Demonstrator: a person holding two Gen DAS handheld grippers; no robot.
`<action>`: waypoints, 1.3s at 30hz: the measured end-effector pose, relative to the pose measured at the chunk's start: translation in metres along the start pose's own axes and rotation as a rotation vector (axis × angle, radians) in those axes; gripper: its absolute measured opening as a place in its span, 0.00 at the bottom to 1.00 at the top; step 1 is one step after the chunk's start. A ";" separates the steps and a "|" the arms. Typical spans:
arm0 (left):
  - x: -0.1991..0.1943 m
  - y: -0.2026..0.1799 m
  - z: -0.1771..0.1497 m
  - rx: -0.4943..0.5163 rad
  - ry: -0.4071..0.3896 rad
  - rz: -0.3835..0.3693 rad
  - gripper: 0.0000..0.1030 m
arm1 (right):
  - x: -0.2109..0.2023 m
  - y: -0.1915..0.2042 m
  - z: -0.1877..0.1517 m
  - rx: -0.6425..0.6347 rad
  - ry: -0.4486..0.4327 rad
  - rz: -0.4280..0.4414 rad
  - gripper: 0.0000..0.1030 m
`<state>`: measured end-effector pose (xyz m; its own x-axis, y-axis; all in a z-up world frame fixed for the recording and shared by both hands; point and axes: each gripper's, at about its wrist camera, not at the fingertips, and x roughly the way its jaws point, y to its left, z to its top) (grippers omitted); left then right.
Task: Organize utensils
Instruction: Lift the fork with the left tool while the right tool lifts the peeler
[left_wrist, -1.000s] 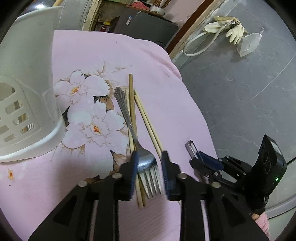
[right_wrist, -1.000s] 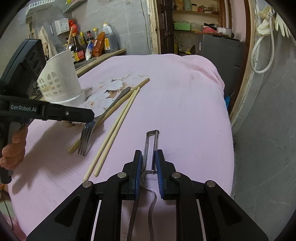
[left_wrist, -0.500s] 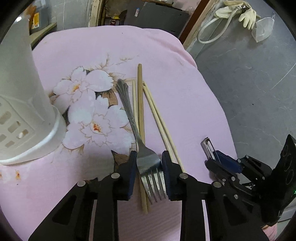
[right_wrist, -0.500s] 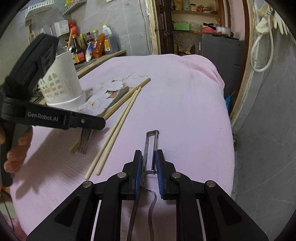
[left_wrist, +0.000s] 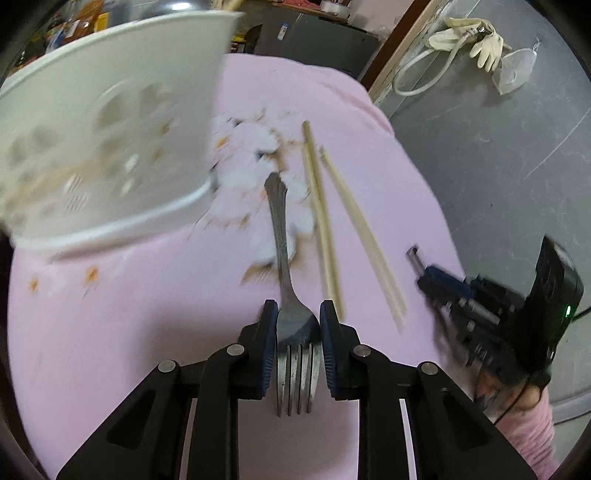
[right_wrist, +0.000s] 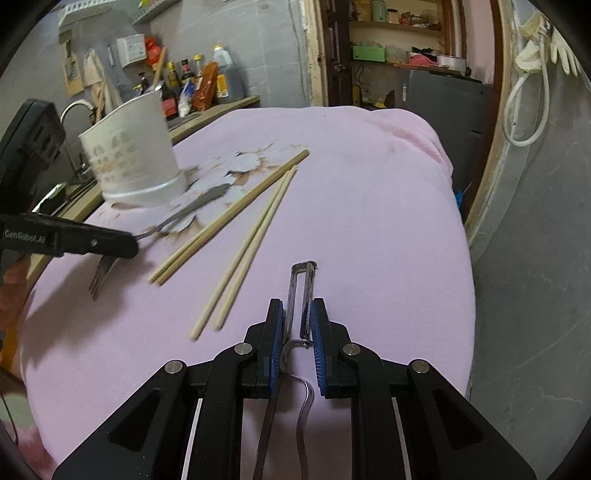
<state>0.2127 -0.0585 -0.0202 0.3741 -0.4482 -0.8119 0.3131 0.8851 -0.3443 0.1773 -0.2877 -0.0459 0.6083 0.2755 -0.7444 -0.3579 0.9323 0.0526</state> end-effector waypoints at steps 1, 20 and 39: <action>-0.004 0.001 -0.007 0.008 -0.002 0.003 0.18 | -0.002 0.003 -0.002 -0.008 0.003 0.002 0.13; 0.011 0.000 0.013 0.182 0.156 0.235 0.36 | 0.013 0.017 0.006 -0.112 0.055 -0.087 0.25; -0.024 -0.002 -0.026 0.244 -0.088 0.186 0.02 | -0.017 0.020 0.004 -0.008 -0.076 -0.006 0.10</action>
<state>0.1806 -0.0462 -0.0116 0.5158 -0.2999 -0.8025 0.4285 0.9015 -0.0614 0.1626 -0.2723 -0.0291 0.6628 0.2869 -0.6916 -0.3593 0.9323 0.0424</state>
